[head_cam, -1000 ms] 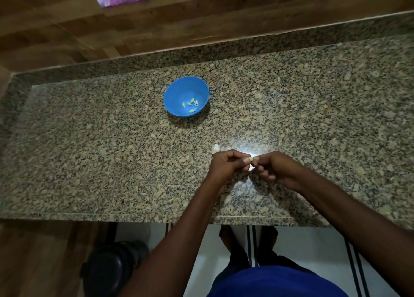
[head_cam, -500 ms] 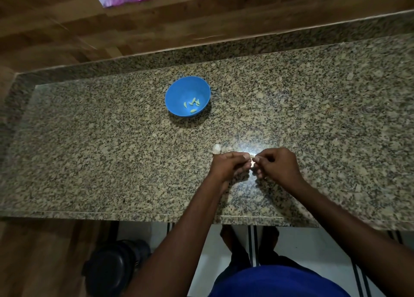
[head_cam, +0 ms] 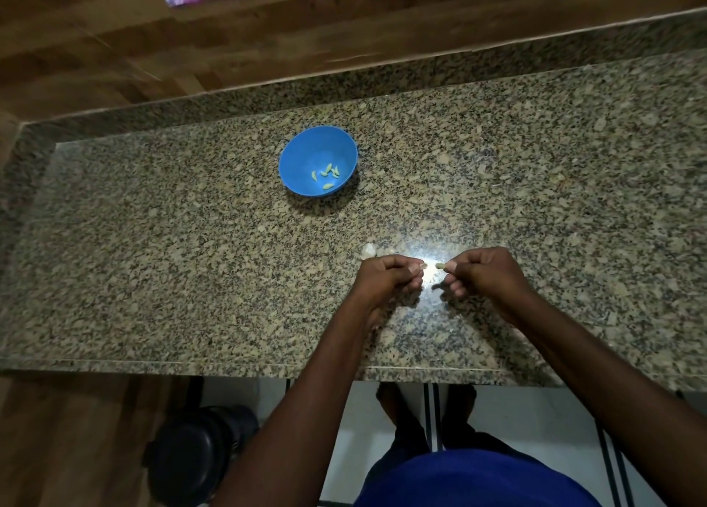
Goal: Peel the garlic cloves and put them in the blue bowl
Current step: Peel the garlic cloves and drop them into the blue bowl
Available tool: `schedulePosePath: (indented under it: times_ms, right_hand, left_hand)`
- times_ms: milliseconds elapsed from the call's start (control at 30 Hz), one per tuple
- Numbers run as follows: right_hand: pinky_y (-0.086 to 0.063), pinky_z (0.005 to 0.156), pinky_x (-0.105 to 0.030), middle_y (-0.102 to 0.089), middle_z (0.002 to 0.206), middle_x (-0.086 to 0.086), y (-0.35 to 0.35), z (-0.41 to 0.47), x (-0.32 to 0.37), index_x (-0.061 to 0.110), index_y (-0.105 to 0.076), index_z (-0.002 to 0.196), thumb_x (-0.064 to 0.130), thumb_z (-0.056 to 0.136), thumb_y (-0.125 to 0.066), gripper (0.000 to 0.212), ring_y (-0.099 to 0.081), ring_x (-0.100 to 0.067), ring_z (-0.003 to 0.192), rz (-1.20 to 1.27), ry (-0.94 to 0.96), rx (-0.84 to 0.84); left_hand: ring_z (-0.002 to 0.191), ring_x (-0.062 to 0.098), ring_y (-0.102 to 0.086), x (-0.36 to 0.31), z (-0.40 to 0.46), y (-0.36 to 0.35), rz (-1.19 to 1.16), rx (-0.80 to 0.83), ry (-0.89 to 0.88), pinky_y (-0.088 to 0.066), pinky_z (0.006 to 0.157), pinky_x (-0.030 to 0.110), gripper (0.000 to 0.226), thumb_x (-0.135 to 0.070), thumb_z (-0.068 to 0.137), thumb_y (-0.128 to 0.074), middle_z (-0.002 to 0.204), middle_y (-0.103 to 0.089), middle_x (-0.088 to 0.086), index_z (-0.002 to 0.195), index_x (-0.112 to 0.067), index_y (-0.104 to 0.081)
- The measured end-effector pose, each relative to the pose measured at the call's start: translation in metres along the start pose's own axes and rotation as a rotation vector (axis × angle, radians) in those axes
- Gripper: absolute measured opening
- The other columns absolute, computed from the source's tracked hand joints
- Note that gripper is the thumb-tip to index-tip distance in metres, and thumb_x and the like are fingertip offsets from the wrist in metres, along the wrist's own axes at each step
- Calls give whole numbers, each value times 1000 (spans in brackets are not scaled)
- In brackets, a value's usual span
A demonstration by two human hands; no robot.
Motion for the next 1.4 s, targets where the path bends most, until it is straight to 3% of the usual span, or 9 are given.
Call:
schedulePosePath:
  times_ms: [133, 333, 500, 633, 800, 933, 1167, 1333, 1400]
  right_hand:
    - [-55, 47, -25, -71, 71, -19, -4, -1, 1, -6, -70, 84, 2, 92, -67, 12, -65, -19, 50, 2, -22, 42]
    - [-53, 46, -28, -69, 70, -25, -6, 1, 1, -9, -67, 82, 1, 90, -69, 13, -61, -25, 46, -53, -29, -26]
    - [-57, 54, -37, -69, 66, -24, -4, 4, 3, -2, -65, 73, 4, 90, -70, 19, -62, -29, 49, -94, 5, -79]
    - [-54, 47, -31, -68, 63, -20, -8, 0, 7, -11, -65, 80, 3, 91, -69, 18, -61, -27, 48, -96, -2, -70]
    - [-48, 43, -22, -66, 63, -14, -10, -4, 4, -9, -67, 84, -2, 91, -66, 10, -57, -17, 48, 104, -144, -12]
    - [-46, 45, -17, -63, 64, -8, -14, -7, -4, -4, -66, 92, -5, 95, -52, 14, -55, -10, 50, 312, -300, 29]
    - [-41, 33, -14, -54, 57, -7, -10, -17, -12, -3, -58, 88, -4, 96, -46, 15, -47, -8, 38, 496, -520, 90]
    - [-50, 43, -24, -67, 67, -16, 10, -14, -6, -2, -67, 79, -1, 91, -61, 13, -59, -19, 44, -74, -171, -106]
    - [-55, 53, -28, -71, 63, -6, 12, -10, 2, 7, -71, 72, 5, 87, -63, 17, -67, -18, 52, -413, 23, -165]
  left_hand:
    - [53, 16, -62, -5, 0, 3, 192, -64, -88, -55, 56, 24, 8, 5, 86, -73, 66, -68, 12, 93, 6, -72]
    - [63, 16, -68, -16, -3, -2, 480, -175, -266, -62, 63, 31, 13, 5, 79, -78, 78, -74, 15, 85, -6, -77]
    - [69, 25, -74, -22, -8, -7, 434, -93, -319, -64, 66, 43, 20, 3, 92, -66, 84, -76, 16, 107, -6, -76]
    - [61, 9, -71, -31, -18, -11, 499, -177, -422, -55, 55, 18, 12, -5, 83, -80, 78, -76, 9, 95, -5, -78]
    - [70, 26, -74, -25, -13, -10, 299, -166, -344, -63, 70, 39, 5, -6, 86, -76, 77, -77, 10, 91, -7, -79]
    - [72, 24, -73, -18, -12, -17, 66, -109, -221, -63, 73, 32, 5, 0, 88, -73, 81, -75, 19, 91, -2, -76]
    - [73, 26, -73, -28, -20, -12, 206, -190, -402, -64, 70, 41, 11, -1, 89, -72, 81, -76, 12, 94, -9, -79]
    - [66, 13, -70, -26, -17, -9, 275, -155, -339, -58, 58, 26, 9, -8, 90, -73, 84, -77, 12, 95, -10, -79]
    - [60, 11, -68, -22, -13, -10, 326, -167, -336, -56, 55, 25, 7, -10, 89, -74, 80, -76, 14, 93, -7, -79]
Point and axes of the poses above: each hand's wrist, its own z-axis towards the middle knuckle, its own y-axis out of the back of the hand, x = y × z, the point moved 7 cm from there along z, towards the middle knuckle
